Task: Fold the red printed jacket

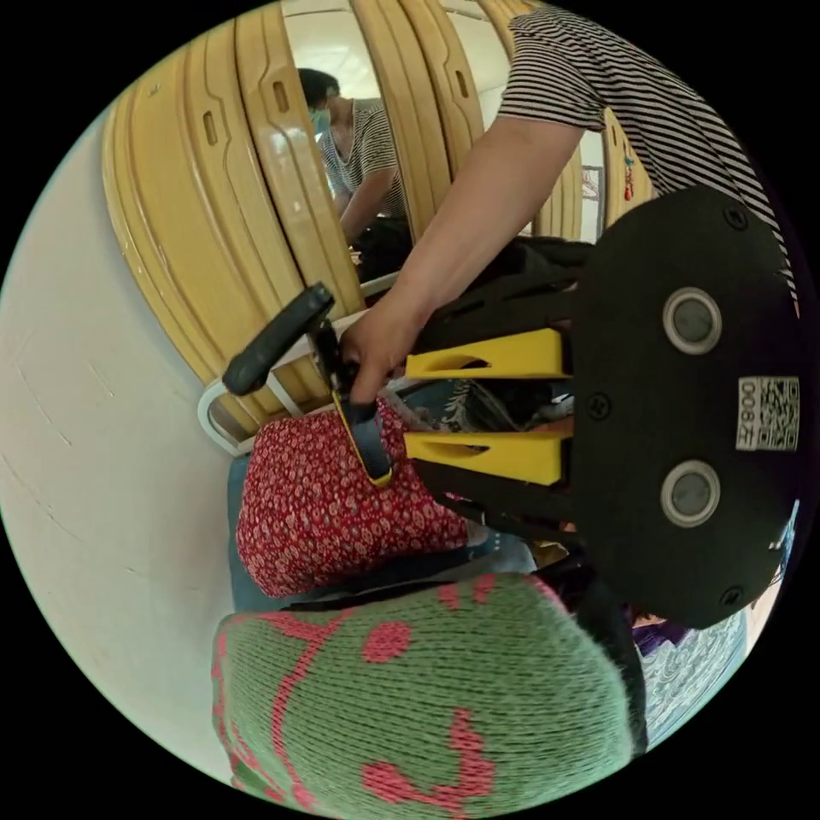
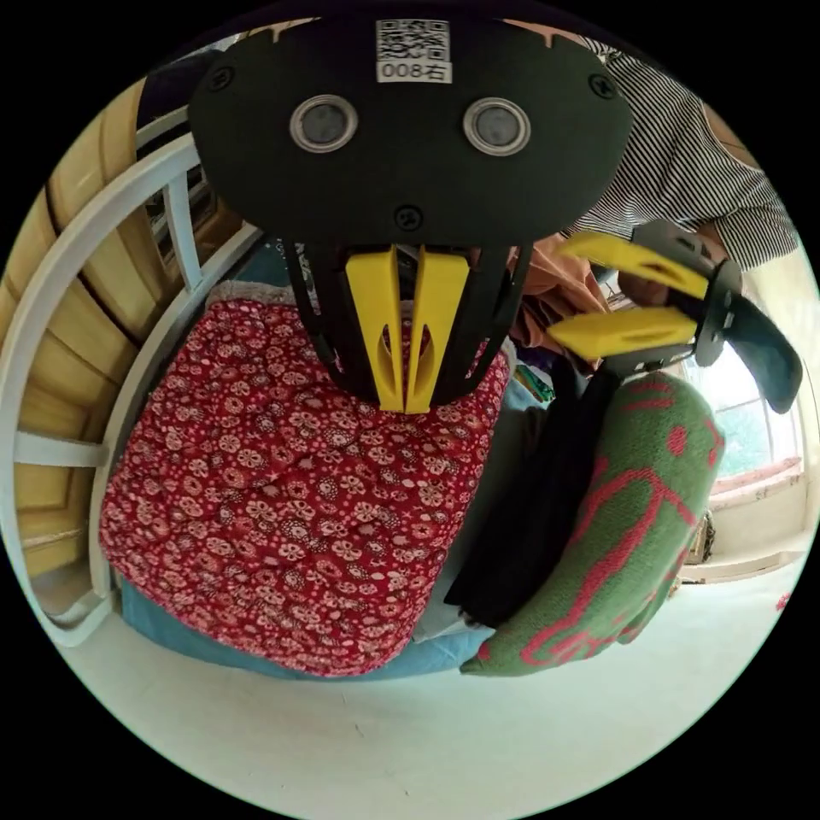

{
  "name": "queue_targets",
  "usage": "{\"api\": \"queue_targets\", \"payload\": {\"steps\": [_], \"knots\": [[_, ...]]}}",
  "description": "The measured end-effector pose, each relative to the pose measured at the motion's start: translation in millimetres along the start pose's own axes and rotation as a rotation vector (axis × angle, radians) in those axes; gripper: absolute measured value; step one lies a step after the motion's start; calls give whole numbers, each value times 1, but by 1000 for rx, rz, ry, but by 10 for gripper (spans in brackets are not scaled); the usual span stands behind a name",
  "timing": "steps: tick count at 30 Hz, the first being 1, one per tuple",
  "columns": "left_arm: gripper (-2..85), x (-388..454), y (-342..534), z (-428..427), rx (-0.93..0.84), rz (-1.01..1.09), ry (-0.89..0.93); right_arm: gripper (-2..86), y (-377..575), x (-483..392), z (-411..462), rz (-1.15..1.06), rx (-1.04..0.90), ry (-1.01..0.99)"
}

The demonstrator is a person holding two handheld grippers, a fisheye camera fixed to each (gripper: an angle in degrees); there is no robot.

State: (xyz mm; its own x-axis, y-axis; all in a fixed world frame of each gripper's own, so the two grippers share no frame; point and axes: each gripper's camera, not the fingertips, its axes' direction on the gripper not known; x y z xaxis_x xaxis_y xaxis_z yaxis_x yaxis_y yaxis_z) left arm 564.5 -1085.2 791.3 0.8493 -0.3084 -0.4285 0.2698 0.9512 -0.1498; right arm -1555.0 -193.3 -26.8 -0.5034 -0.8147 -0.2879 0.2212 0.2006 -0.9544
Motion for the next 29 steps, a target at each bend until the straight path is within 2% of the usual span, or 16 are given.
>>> {"api": "queue_targets", "payload": {"steps": [2, 5, 12, 18, 24, 29], "knots": [[94, 2, 34, -29, -20, 59, 3, 2, -13, -2, 35, 28, -91, -45], [89, -3, 76, -68, -35, 104, -40, 1, -11, -9, 59, 53, -113, -96], [73, -34, 166, -154, -49, 89, -25, 1, 20, -28, 36, 78, -68, -89], [42, -64, 246, -246, 23, 98, 31, 1, 101, -83, -21, 1, 150, -118], [11, -88, 340, -366, 102, 202, -131, 1, 231, -173, -52, -35, 366, -75], [3, -121, 438, -481, 165, 259, -257, 1, 341, -263, -42, 43, 520, -52]]}}
